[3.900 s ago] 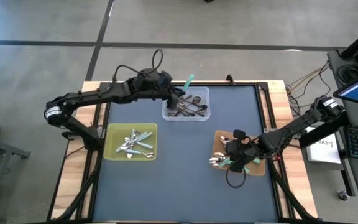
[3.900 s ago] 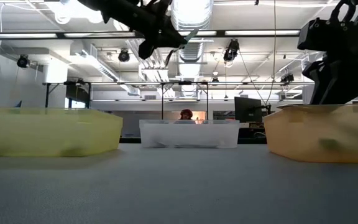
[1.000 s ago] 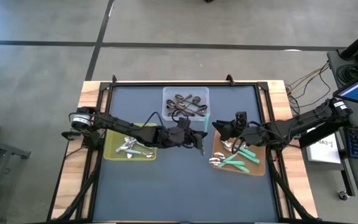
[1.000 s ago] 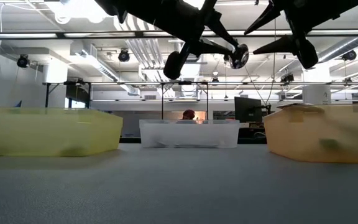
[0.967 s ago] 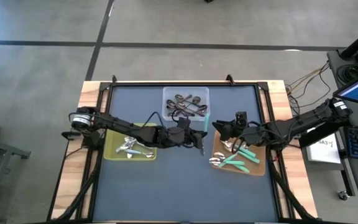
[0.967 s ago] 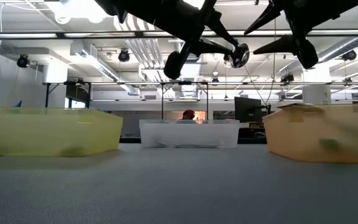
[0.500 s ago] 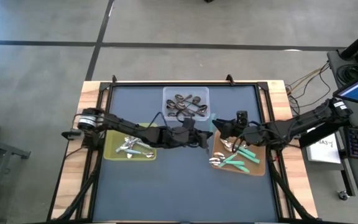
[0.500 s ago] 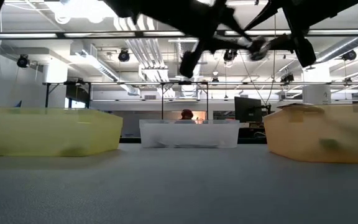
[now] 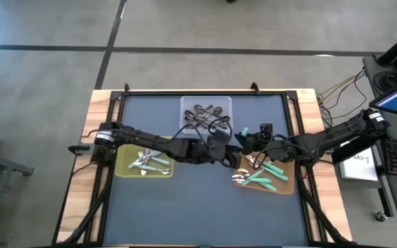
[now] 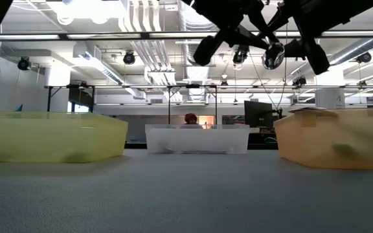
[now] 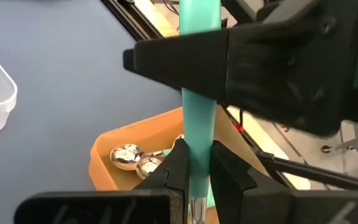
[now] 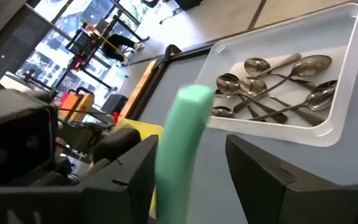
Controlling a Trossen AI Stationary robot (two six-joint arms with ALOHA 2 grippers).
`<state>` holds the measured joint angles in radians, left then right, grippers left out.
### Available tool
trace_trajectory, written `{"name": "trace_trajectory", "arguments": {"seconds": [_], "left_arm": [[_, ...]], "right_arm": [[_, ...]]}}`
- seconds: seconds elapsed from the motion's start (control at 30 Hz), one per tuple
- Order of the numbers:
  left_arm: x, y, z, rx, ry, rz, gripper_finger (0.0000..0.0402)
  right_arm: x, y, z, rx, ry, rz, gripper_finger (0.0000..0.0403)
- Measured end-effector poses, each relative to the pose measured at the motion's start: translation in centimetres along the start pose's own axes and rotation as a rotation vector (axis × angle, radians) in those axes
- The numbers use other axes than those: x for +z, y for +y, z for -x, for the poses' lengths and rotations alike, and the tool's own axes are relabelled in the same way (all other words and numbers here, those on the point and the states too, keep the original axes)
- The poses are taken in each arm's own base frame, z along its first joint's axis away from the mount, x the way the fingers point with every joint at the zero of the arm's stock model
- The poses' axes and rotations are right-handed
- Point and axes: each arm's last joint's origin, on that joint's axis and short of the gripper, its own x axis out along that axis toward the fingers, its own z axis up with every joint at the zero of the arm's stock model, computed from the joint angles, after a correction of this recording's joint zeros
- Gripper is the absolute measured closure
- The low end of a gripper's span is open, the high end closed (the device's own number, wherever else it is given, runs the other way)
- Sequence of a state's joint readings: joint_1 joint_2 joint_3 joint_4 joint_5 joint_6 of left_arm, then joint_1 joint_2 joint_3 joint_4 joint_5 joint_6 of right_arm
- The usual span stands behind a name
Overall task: Sort silverware by color (type)
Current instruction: Put the green spoon into the orange bin
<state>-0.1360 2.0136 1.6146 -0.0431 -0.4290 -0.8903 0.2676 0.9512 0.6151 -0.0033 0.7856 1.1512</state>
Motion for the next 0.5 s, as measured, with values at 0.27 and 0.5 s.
{"name": "trace_trajectory", "arguments": {"seconds": [0.27, 0.5], "left_arm": [[-0.07, 0.16, -0.02, 0.017, -0.006, -0.031, 0.0372], [-0.14, 0.26, -0.04, 0.029, -0.011, -0.066, 0.0364]], "right_arm": [[-0.01, 0.01, 0.0, 0.002, 0.003, -0.005, 0.0278], [-0.06, 0.2, 0.01, 0.031, 0.04, 0.014, 0.0369]]}}
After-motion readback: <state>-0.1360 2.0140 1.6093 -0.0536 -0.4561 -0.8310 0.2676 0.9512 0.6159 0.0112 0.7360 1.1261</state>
